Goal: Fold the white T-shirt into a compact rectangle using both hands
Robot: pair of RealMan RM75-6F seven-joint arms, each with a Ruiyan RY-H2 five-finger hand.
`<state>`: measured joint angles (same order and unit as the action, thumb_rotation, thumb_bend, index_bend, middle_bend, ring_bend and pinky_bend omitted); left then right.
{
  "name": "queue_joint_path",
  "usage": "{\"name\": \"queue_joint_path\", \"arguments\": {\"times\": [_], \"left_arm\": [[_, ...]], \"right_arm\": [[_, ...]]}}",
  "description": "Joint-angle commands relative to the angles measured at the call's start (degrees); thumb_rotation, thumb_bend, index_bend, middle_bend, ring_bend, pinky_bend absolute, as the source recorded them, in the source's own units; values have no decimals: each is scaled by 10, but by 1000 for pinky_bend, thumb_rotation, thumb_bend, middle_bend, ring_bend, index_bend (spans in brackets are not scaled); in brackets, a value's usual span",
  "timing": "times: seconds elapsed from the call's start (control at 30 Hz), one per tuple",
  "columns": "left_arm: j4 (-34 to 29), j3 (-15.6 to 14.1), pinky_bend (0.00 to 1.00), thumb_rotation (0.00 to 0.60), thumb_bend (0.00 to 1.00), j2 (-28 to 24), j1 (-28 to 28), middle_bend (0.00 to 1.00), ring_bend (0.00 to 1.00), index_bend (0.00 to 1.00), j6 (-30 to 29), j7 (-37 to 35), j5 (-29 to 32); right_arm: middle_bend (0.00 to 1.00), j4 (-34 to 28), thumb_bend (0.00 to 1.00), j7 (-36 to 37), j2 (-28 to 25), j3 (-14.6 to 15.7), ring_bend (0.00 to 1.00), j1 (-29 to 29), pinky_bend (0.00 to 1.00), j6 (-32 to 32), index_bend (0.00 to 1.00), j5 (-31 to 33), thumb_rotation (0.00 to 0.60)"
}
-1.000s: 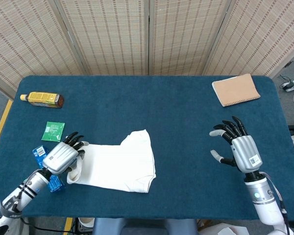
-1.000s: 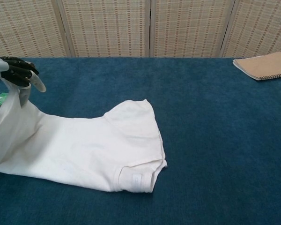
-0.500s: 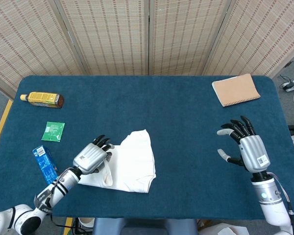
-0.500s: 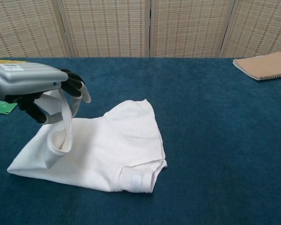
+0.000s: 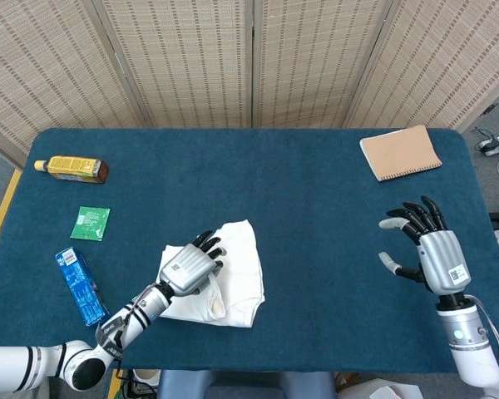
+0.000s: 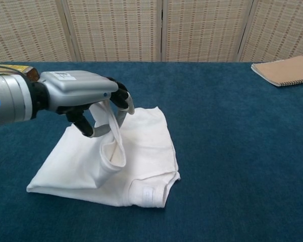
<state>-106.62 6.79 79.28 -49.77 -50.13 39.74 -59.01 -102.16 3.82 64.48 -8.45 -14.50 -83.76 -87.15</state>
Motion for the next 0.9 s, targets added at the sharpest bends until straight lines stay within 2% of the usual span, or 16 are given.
{"name": "queue_joint_path", "arguments": {"times": [0.03,0.33,0.63,0.9], "left_arm": [[15,4,0,600,516,29,-22,225,83,648,-5,23,37],[35,-8,0,600,516,77,-53,225,84,649,-22,55,95],[51,-5,0,600,516,113,-77,225,84,649,-37,62,117],[77,1,0,600,517,139,-102,225,84,650,-41,74,160]], "right_arm": [[291,0,205,2,-1,0,137,1,0,-1,380,0,600],[291,4,204,9,-5,0,137,7,0,-5,380,2,600],[291,4,204,14,-10,-1,137,11,0,-6,380,3,600],[291,4,204,15,-14,-1,137,15,0,-8,383,4,600]]}}
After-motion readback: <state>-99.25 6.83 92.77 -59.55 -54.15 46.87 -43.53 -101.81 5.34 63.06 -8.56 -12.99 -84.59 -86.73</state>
